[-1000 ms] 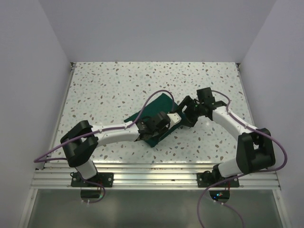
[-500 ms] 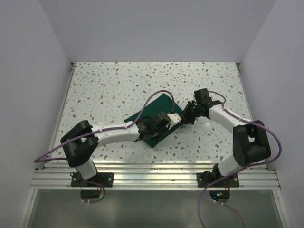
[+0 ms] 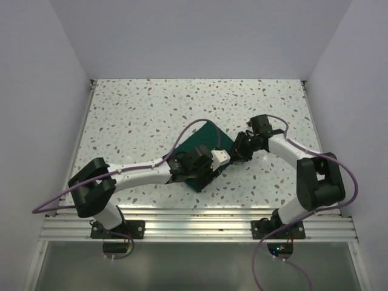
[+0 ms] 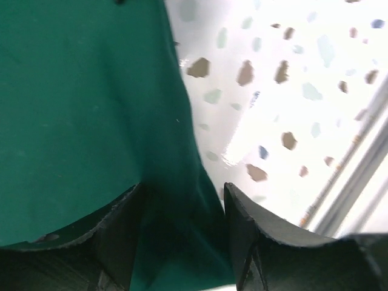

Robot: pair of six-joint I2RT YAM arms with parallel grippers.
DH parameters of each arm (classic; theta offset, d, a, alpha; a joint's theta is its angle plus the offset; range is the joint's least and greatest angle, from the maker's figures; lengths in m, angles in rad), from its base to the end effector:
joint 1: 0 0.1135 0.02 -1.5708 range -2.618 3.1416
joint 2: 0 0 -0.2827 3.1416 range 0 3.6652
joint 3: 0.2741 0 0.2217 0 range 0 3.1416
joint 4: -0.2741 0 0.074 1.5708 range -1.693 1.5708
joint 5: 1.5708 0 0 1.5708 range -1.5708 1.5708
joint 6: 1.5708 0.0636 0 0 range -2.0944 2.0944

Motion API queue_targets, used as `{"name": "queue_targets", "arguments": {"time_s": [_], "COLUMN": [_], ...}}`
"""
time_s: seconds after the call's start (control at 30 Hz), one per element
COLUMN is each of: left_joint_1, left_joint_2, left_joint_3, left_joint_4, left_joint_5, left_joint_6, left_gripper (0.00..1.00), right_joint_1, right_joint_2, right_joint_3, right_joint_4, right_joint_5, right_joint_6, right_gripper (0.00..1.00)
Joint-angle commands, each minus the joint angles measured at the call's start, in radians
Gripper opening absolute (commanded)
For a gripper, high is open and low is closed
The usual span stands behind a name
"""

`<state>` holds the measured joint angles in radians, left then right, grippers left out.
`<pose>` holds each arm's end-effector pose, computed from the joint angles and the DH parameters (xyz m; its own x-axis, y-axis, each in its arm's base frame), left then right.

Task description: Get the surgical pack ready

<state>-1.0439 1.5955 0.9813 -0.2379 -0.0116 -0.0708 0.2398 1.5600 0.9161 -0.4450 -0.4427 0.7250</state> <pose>0.1649 -0.2819 0.2186 -0.4384 0.6129 -0.6574 0.8316 0.5542 -0.0379 0.2700 0.0941 0.1996 -0.9145 0.3933 -0.0952 0.2658 0.7613 0.5915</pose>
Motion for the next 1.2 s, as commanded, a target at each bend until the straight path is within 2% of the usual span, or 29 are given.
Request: {"name": "queue_targets", "arguments": {"time_s": [0.0, 0.17, 0.27, 0.5, 0.6, 0.7, 0.73, 0.83, 1.17], "left_joint_1": [0.010, 0.065, 0.102, 0.176, 0.179, 0.180, 0.180, 0.180, 0.186], "left_joint_2": [-0.080, -0.075, -0.049, 0.064, 0.096, 0.122, 0.123, 0.124, 0.129], "left_joint_3": [0.002, 0.043, 0.074, 0.132, 0.142, 0.126, 0.122, 0.088, -0.029], "left_joint_4": [-0.028, 0.034, 0.074, 0.121, 0.138, 0.161, 0.176, 0.195, 0.203], "left_joint_5": [0.185, 0.289, 0.340, 0.464, 0.496, 0.524, 0.529, 0.542, 0.507], "left_joint_6": [-0.060, -0.129, -0.138, -0.129, -0.129, -0.138, -0.141, -0.152, -0.150], "left_gripper": [0.59, 0.51, 0.47, 0.36, 0.34, 0.31, 0.31, 0.30, 0.28], "right_joint_1": [-0.013, -0.013, -0.016, -0.016, -0.017, -0.016, -0.016, -0.016, -0.016], "right_joint_2": [0.006, -0.044, -0.078, -0.115, -0.083, -0.014, 0.000, 0.054, 0.118], "right_joint_3": [0.015, 0.049, 0.090, 0.225, 0.254, 0.253, 0.244, 0.234, 0.095], "right_joint_4": [-0.024, -0.113, -0.179, -0.248, -0.189, -0.106, -0.081, -0.029, 0.002], "right_joint_5": [0.010, -0.001, 0.004, -0.028, -0.091, -0.160, -0.177, -0.205, -0.169], "right_joint_6": [-0.045, -0.062, -0.078, -0.085, -0.070, -0.044, -0.032, -0.044, -0.105], "right_gripper": [0.40, 0.57, 0.60, 0.58, 0.53, 0.32, 0.16, 0.01, 0.00]}}
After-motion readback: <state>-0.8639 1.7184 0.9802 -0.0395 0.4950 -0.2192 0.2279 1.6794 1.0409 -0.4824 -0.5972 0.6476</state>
